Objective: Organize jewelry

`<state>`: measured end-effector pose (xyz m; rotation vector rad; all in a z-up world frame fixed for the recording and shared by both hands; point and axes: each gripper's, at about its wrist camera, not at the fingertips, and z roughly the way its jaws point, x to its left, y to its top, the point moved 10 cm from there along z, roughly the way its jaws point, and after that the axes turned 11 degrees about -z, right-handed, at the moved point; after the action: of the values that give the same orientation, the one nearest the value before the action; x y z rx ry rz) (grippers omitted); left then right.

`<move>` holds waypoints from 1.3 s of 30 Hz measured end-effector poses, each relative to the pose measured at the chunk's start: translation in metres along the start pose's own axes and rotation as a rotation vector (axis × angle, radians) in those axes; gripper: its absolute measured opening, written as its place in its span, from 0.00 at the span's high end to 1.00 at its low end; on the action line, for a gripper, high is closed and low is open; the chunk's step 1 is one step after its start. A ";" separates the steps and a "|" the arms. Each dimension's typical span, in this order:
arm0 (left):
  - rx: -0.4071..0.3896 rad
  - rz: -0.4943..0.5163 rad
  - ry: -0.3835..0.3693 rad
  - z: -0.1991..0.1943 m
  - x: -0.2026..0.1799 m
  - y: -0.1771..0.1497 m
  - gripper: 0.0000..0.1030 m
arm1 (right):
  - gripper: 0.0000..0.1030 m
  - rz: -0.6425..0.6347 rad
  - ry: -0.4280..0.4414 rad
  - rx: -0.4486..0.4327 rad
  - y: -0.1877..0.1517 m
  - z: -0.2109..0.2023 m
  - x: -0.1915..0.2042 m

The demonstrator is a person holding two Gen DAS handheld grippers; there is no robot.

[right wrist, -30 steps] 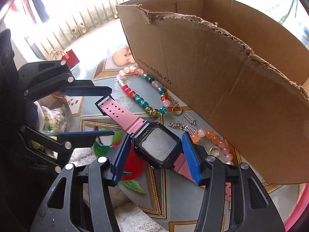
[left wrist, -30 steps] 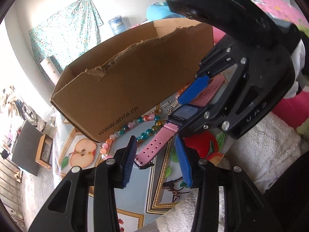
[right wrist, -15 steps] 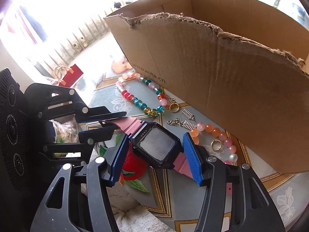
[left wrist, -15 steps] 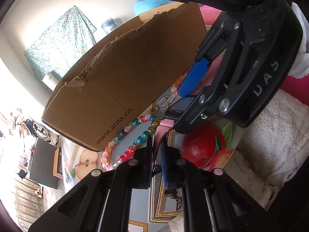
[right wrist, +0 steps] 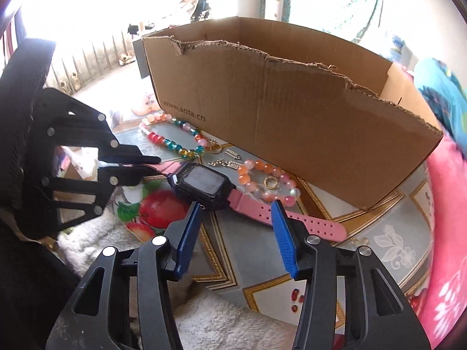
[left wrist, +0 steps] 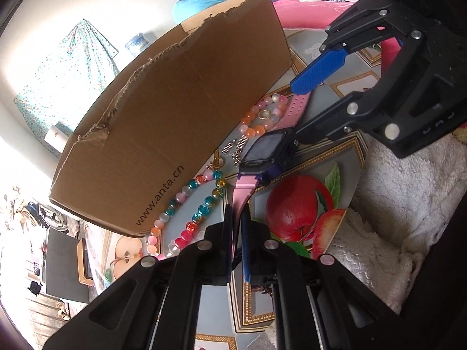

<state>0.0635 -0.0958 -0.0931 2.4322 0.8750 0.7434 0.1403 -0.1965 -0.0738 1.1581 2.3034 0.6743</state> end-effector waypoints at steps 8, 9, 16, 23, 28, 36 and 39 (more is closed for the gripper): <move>0.007 0.013 -0.042 0.005 0.007 0.002 0.95 | 0.71 -0.167 -0.065 0.050 -0.015 0.018 -0.004; 0.006 0.009 -0.054 0.006 0.009 0.002 0.95 | 0.71 -0.187 -0.070 0.045 -0.015 0.018 -0.003; 0.003 -0.054 -0.116 0.012 0.022 0.001 0.95 | 0.90 -0.263 -0.125 0.046 -0.010 0.035 0.016; -0.046 -0.111 -0.107 0.007 0.032 0.002 0.97 | 0.98 -0.274 -0.292 -0.023 -0.005 0.018 0.028; -0.117 -0.143 -0.086 -0.016 0.045 0.015 0.97 | 0.99 -0.277 -0.387 -0.075 0.008 -0.010 0.034; -0.270 -0.242 -0.142 -0.083 0.087 0.063 0.97 | 0.99 -0.197 -0.368 -0.174 0.061 -0.094 0.024; -0.325 -0.272 -0.152 -0.103 0.109 0.092 0.97 | 0.99 -0.143 -0.309 -0.204 0.094 -0.109 0.004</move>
<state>0.1113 -0.0623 0.0730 2.0058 0.9207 0.5443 0.1282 -0.1672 0.0667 0.9229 1.9854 0.6132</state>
